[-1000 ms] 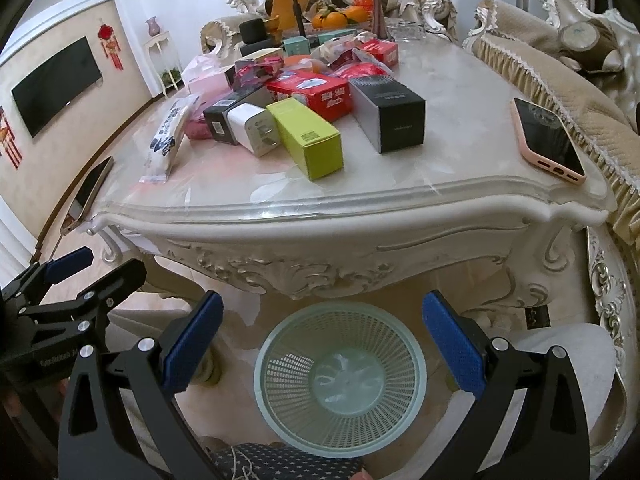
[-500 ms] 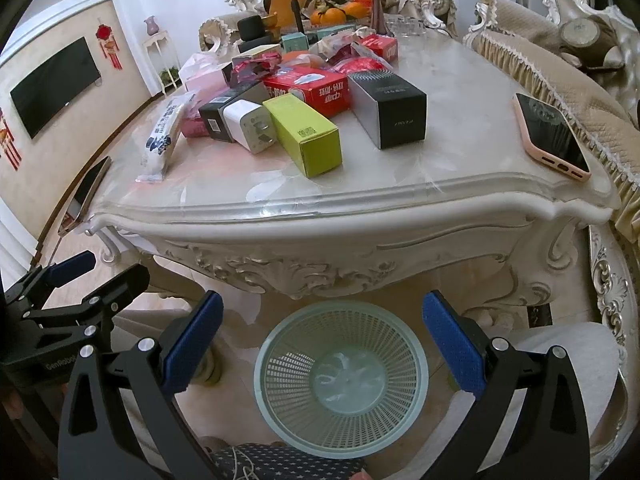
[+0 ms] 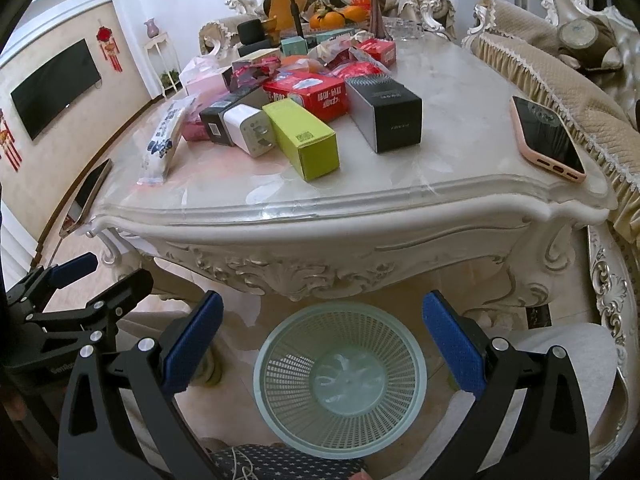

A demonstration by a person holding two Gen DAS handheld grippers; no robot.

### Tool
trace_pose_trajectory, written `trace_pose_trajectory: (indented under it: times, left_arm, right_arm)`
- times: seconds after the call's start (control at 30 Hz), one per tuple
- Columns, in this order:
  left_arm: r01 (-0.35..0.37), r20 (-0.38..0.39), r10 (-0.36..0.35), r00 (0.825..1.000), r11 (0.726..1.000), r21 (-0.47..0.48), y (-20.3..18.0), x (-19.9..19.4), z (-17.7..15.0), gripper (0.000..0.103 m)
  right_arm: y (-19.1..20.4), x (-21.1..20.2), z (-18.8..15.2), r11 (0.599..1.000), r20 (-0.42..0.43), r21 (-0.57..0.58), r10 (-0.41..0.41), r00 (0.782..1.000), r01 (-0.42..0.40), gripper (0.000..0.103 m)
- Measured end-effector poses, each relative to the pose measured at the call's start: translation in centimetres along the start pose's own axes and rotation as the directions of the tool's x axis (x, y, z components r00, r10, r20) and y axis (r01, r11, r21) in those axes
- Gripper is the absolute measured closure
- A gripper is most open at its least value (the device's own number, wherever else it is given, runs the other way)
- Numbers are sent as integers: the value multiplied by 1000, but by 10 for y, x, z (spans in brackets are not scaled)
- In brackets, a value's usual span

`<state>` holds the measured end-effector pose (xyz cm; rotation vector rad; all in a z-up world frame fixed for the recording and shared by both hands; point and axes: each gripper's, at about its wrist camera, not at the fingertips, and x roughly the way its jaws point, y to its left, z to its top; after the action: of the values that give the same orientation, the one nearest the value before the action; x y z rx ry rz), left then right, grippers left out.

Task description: Collect trash

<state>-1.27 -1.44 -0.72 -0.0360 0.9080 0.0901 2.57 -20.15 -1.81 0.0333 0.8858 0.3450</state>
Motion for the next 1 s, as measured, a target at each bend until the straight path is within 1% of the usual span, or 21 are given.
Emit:
trace_pose_trajectory:
  times: [0.5,0.57,0.6,0.7,0.73,0.83,0.9,0.97,1.0]
  left_arm:
    - [7,-9,-7,1000,1000,7,-4,4,1,6]
    - [0,-3,0,1000,1000,5,-3,5,2,6]
    - [-6,14,6,1000,1000,-1,-1,3,4,6]
    - [-13,75,14,997,1000,-19,12,0,19,6]
    - [-12,96,15,995,1000,-27,16,3,26,6]
    - [-22,110,28,994,998,-51,26,20,51,6]
    - [-20,111,25,993,999,-49,28,36,66,6]
    - [-16,97,20,995,999,-41,29,53,79,6]
    - [-21,88,25,996,999,-39,30,60,86,6]
  right_arm:
    - [-3,-2,1,1000,0,0,-4,1000,4,7]
    - [-8,-5,5,1000,27,13,1,1000,-1,7]
    - [-10,-7,7,1000,40,18,2,999,-3,7]
    - [-27,-13,31,1000,120,30,-4,993,0,7]
    - [-34,-13,43,1000,147,26,-20,989,17,7]
    - [-46,-5,77,999,190,3,-54,980,54,7]
    - [-50,6,94,998,197,-28,-51,979,58,7]
    - [-52,22,110,995,169,-74,-54,984,67,7]
    - [-52,32,118,994,152,-97,-43,987,58,8]
